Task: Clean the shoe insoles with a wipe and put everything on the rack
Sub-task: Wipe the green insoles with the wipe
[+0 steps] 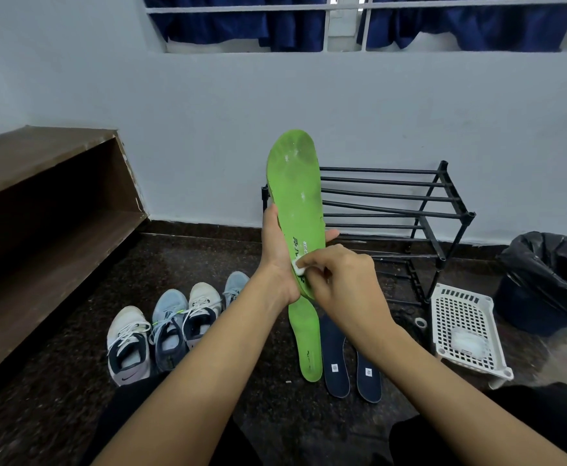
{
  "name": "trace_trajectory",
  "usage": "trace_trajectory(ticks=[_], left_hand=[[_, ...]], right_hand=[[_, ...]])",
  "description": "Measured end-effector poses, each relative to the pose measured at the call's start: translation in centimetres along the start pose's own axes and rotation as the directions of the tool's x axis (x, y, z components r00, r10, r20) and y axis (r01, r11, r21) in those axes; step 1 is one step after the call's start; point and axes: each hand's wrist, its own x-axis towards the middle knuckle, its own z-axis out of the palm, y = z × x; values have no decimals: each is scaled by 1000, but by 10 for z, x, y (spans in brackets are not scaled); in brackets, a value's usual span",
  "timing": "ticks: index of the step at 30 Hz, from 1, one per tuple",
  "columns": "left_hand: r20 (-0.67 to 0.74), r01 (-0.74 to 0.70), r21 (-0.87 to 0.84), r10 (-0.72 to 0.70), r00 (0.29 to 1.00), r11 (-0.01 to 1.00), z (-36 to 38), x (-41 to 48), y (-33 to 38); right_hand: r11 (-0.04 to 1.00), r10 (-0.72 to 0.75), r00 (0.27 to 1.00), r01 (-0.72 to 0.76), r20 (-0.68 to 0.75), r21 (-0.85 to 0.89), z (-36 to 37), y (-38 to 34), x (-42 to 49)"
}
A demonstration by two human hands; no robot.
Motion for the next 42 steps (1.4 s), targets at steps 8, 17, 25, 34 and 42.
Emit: trace_trajectory(ticks=[8, 17, 25, 34, 42], left_hand=[[-43, 38, -27, -39, 998, 999, 4, 1, -8], [-65, 51, -6, -51, 997, 999, -2, 8, -3], [-71, 58, 6, -58, 996, 998, 2, 10, -16], [-33, 60, 3, -59, 998, 998, 0, 10, -11], [-45, 43, 17, -42, 998, 999, 5, 7, -21]], right_hand=[[998, -22, 999, 19, -35, -68, 6, 8, 8], [999, 32, 999, -32, -25, 23, 8, 4, 5], [999, -14, 999, 12, -38, -43, 3, 12, 13], [1000, -8, 999, 9, -45, 7, 1, 6, -2], [999, -40, 999, 39, -25, -32, -4, 12, 3]])
